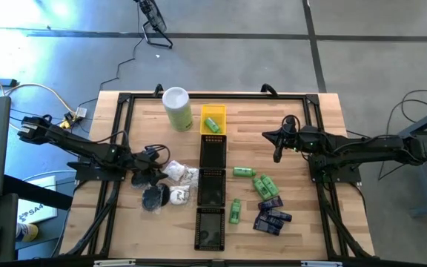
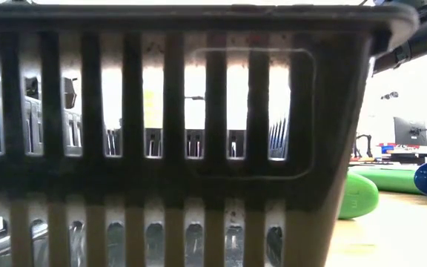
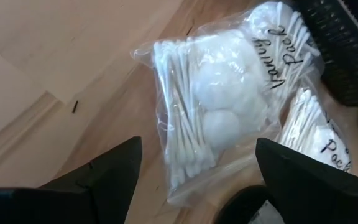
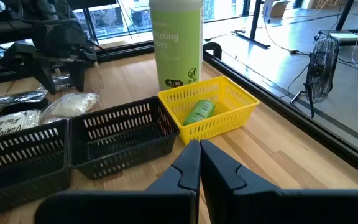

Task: Pick & Place Travel size toiletries
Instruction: Put the top left white vanity pack into the top black basket

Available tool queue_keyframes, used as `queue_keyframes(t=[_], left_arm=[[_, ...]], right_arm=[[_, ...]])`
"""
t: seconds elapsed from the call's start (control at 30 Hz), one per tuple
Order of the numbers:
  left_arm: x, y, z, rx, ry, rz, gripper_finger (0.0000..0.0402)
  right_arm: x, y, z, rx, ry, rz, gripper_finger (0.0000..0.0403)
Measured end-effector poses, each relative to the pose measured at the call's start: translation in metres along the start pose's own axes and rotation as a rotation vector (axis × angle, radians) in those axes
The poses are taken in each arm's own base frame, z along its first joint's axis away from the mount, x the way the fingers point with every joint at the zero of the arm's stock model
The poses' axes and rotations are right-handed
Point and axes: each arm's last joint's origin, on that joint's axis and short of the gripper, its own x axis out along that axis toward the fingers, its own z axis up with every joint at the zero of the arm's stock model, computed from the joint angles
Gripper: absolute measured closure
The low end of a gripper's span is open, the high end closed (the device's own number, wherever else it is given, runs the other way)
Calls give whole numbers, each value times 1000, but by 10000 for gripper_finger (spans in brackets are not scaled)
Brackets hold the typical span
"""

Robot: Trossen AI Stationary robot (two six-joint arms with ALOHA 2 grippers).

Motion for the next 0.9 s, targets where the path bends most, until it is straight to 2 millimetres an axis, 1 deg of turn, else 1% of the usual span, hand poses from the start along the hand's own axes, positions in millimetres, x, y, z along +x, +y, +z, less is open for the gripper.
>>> queue_keyframes(t=[0.23, 0.5, 0.9], left_arm=[[2, 4, -4, -10, 8, 1, 92], [5, 6, -6, -14, -22, -44, 92], [5, 7, -7, 0, -6, -47, 97]], right_arm=[[0, 0, 0, 0, 0, 0, 400], [0, 0, 0, 0, 0, 0, 400], [0, 0, 0, 0, 0, 0, 400]])
